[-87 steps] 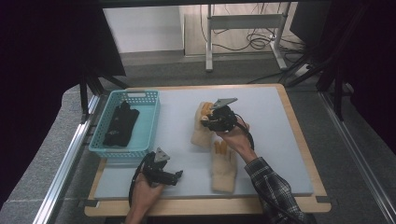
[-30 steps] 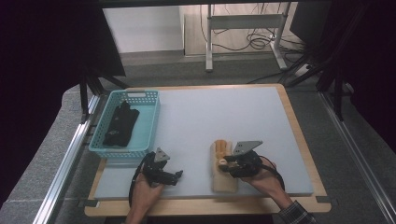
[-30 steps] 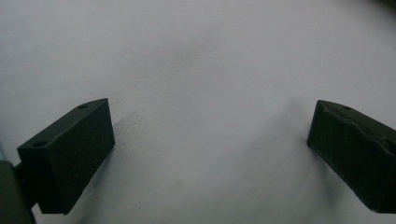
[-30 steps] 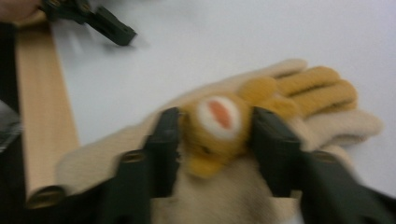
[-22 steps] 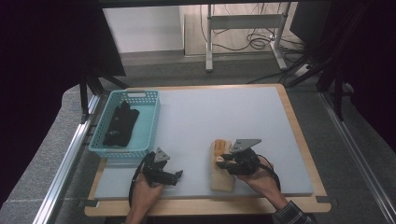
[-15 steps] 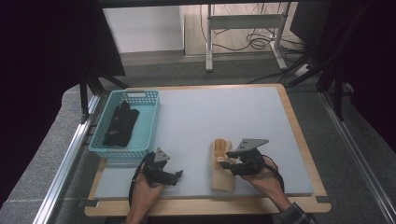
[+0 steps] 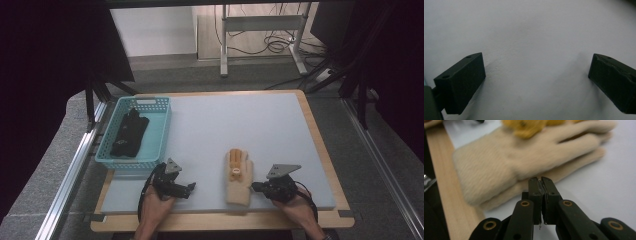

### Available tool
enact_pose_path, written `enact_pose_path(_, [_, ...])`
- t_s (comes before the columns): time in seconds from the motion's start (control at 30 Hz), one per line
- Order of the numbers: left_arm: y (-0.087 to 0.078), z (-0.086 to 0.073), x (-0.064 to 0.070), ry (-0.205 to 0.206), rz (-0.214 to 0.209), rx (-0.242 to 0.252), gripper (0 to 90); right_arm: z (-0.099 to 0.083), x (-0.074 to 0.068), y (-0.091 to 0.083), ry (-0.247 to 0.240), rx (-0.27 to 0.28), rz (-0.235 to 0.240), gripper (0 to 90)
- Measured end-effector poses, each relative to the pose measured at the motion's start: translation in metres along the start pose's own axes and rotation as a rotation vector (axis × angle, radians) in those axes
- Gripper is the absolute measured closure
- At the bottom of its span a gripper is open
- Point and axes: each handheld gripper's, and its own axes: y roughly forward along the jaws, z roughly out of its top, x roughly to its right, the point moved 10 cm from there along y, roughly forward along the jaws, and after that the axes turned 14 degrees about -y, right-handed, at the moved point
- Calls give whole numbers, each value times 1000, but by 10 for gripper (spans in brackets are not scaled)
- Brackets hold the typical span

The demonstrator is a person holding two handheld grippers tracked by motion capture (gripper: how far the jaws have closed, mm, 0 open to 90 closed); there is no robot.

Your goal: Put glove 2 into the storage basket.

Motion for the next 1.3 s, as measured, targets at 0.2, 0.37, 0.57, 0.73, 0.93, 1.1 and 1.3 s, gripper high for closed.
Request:
enact_pose_path(0.2, [-1, 0, -1, -12, 3, 6, 31, 0, -9, 9, -17, -10, 15, 862])
enact_pose_path(0.37, [-2, -1, -2, -13, 11, 1, 32, 9, -13, 19, 1, 13, 43, 841])
enact_pose_path(0.57, [-9, -7, -11, -26, 23, 0, 7, 23, -19, 36, 6, 36, 62, 837])
enact_pose_path(0.73, [-14, -10, -20, -31, 23, 4, 20, 34, -20, 48, -3, 41, 63, 837])
enact_pose_path(0.93, [-13, -10, -20, -31, 24, 3, 25, 49, -20, 66, -36, 32, 43, 838])
enact_pose_path(1.1, [-13, -10, -19, -36, 31, 9, 22, 60, -18, 78, -56, 30, 35, 838])
enact_pose_path(1.3, [-13, -10, -19, -39, 28, 11, 22, 61, -19, 79, -57, 24, 34, 814])
